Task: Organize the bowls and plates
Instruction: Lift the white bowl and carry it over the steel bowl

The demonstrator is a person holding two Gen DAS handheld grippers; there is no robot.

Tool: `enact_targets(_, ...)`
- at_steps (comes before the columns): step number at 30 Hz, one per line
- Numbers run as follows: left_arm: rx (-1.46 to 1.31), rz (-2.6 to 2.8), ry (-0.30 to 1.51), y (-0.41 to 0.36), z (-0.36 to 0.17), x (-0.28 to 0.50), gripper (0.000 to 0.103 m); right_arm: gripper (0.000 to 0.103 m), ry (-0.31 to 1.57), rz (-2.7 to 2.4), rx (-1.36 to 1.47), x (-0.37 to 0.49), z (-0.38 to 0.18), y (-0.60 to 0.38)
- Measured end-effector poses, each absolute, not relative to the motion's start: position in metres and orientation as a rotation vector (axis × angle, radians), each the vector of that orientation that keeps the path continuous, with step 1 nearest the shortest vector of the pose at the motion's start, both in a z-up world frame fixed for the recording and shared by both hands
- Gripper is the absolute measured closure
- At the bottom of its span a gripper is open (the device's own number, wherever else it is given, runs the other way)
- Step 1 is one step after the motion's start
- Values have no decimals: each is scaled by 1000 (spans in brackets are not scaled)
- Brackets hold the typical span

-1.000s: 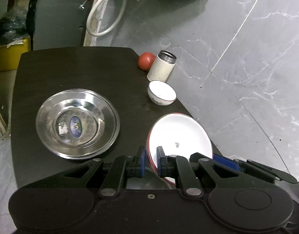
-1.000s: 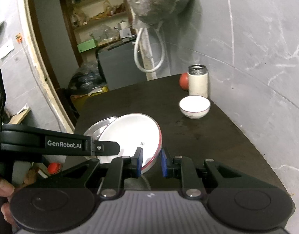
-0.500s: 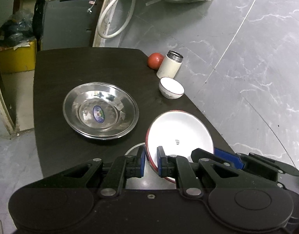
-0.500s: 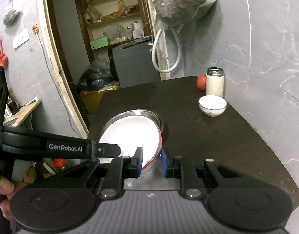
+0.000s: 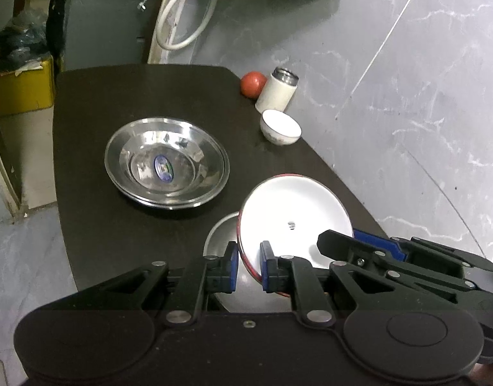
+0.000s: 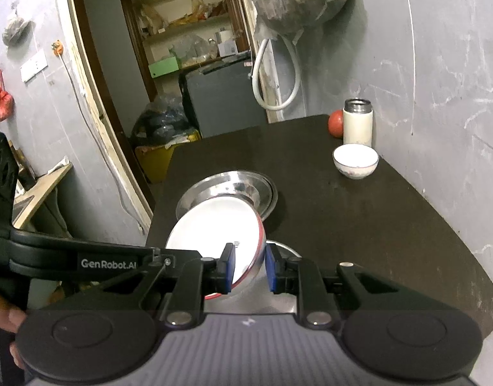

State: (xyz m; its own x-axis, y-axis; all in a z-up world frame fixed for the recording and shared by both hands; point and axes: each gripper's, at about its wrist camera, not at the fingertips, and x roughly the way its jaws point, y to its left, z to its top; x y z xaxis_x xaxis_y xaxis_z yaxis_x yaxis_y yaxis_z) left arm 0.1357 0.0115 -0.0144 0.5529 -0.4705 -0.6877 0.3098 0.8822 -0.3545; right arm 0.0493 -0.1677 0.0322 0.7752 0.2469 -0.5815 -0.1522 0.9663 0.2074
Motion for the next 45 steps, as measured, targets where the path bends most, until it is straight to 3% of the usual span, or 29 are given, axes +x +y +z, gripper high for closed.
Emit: enact_targets(45, -149, -444, 1033, -5, -50, 163, 84, 75, 848, 247, 182, 76, -2, -173)
